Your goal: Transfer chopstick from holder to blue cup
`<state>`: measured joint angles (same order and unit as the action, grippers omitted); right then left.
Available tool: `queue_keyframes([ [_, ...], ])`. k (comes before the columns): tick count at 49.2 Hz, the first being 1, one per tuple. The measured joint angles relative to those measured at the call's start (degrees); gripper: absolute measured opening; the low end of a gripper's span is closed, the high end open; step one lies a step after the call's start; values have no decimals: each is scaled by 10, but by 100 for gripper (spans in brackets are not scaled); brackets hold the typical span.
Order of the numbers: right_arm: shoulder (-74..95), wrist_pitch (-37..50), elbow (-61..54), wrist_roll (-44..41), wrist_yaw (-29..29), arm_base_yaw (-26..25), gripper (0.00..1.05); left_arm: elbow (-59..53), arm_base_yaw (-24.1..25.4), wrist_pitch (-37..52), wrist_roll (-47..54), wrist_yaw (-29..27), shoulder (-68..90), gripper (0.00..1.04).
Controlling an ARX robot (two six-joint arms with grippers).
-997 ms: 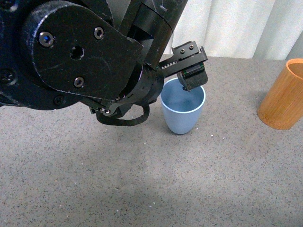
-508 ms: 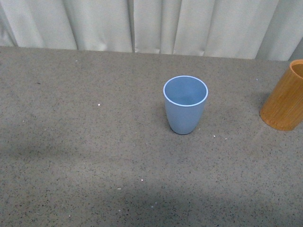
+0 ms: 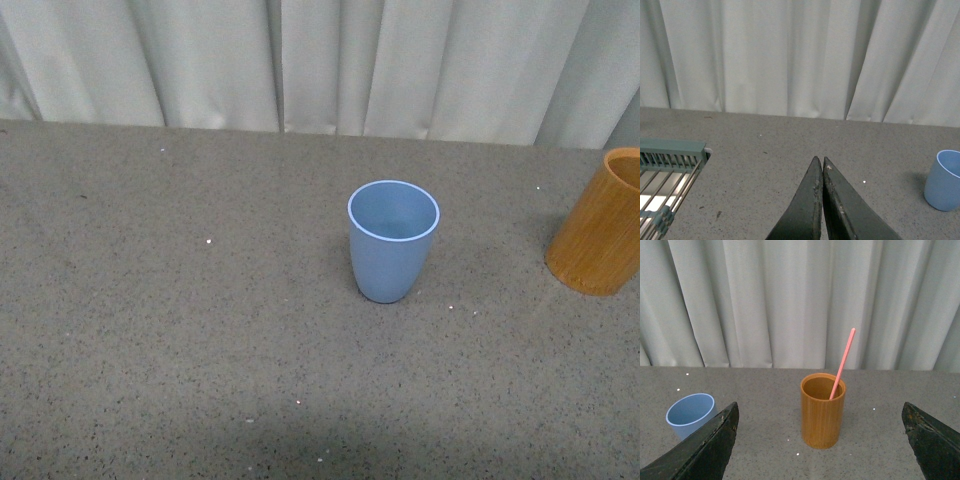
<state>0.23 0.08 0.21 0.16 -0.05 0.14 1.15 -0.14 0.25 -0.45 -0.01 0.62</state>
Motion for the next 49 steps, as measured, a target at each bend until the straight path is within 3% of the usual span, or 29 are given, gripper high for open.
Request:
queue_keyframes([
  [21,0,0,0,0,0,0,95,0,0,-2,0,0,-4,4],
  [30,0,0,0,0,0,0,95,0,0,-2,0,0,-4,43],
  [32,18,-13,8,29,27,10,95,0,0,-2,0,0,-4,52],
  [35,115,51,24,84,66,33,95,0,0,-2,0,-1,-4,64],
  [45,457,312,113,94,30,13,95,0,0,-2,0,-1,-4,97],
  [49,580,360,162,78,29,-2,95,0,0,-2,1,-1,-4,98],
])
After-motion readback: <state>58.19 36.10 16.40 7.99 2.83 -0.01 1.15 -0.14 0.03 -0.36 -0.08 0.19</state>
